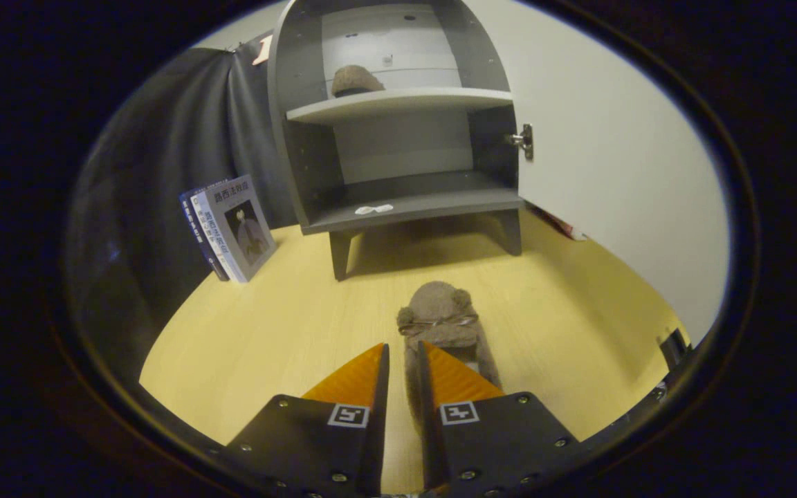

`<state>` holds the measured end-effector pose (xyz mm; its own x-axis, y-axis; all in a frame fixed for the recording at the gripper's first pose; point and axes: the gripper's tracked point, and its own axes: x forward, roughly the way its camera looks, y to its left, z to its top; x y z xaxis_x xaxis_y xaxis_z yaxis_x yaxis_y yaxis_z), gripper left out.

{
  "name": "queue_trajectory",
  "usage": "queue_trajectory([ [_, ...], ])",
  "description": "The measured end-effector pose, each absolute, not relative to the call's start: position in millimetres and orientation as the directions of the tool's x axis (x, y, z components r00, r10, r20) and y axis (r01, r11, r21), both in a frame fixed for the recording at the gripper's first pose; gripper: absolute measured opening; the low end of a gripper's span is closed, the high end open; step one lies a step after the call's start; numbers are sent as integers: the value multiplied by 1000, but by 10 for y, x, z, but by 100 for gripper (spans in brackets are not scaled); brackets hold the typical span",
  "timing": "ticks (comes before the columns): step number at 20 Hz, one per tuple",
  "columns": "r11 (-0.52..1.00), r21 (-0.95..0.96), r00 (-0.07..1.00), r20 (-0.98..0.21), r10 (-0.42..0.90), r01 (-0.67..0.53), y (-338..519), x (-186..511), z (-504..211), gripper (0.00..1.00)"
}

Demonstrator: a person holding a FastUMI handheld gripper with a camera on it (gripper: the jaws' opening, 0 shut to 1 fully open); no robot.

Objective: Open the shoe cabinet door, grab the shoes and put them into the shoe cabinet, then close the shoe cabinet door.

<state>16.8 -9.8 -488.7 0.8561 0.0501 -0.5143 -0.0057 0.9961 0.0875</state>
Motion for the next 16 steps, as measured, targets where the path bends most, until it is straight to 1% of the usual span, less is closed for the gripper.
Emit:
queue_trajectory([
  [3, 997, 74, 825, -563, 44, -2, -105, 223, -5129, 23],
  [10, 999, 31, 779, -625, 51, -41, -102, 482, -5389, 21],
  [11, 999, 26, 775, -630, 52, -45, -105, 512, -5407, 21],
  [12, 998, 23, 770, -635, 53, -50, -109, 548, -5436, 24],
  [14, 998, 27, 766, -640, 63, -59, -100, 602, -5470, 24],
  [15, 999, 10, 766, -642, 42, -47, -155, 618, -5425, 19],
  [16, 999, 19, 768, -639, 50, -49, -140, 619, -5456, 14],
])
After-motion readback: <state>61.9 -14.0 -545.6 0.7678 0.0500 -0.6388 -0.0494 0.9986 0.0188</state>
